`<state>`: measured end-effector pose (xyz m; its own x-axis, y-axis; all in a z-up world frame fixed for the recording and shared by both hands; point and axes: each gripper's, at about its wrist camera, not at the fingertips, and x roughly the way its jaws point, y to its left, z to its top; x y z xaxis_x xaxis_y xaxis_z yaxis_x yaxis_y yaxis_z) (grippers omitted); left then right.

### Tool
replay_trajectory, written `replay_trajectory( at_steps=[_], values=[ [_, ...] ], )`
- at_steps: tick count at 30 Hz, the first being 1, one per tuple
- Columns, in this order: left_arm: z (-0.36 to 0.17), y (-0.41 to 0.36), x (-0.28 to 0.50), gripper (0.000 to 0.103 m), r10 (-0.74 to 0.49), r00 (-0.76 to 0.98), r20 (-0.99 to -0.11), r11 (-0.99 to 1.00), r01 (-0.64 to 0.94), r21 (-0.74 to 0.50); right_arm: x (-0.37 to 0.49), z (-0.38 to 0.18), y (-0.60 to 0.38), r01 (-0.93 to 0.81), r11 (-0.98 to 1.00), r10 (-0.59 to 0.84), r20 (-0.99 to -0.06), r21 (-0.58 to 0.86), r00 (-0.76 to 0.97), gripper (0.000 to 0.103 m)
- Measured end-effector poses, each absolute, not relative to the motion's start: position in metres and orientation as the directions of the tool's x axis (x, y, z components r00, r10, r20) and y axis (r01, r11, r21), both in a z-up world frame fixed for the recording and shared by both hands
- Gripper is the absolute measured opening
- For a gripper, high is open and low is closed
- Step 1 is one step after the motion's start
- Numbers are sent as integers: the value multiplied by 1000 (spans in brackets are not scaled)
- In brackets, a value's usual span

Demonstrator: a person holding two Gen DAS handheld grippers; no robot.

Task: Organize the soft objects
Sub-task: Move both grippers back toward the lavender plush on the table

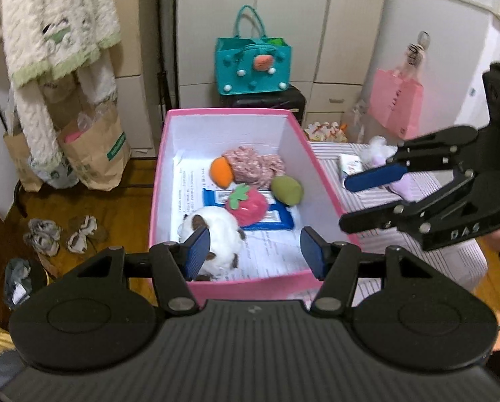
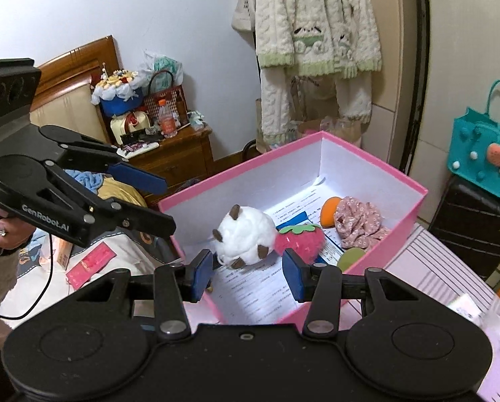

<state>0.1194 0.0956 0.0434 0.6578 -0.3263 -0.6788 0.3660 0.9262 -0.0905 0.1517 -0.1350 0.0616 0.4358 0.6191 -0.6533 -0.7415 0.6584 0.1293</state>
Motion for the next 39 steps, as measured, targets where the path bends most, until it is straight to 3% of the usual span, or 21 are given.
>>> replay_trajectory(
  at_steps=[14, 24, 31, 39],
  values=[
    [58, 38, 72, 73, -401, 551, -732, 846, 529, -66, 76, 79, -204, -687, 721, 554, -671, 90, 493, 55],
    [56, -14, 60, 75, -444, 478, -758, 781, 621, -67, 50, 67, -252, -622, 779, 490, -697, 81, 524, 56],
    [42, -47, 73, 75, -512, 417, -751, 736, 663, -134, 53, 54, -287, -584, 804, 491, -678, 111, 547, 58],
    [25, -77, 94, 75, -565, 472, -676, 734, 661, -152, 70, 33, -315, -549, 833, 464, -633, 72, 620, 61]
  ],
)
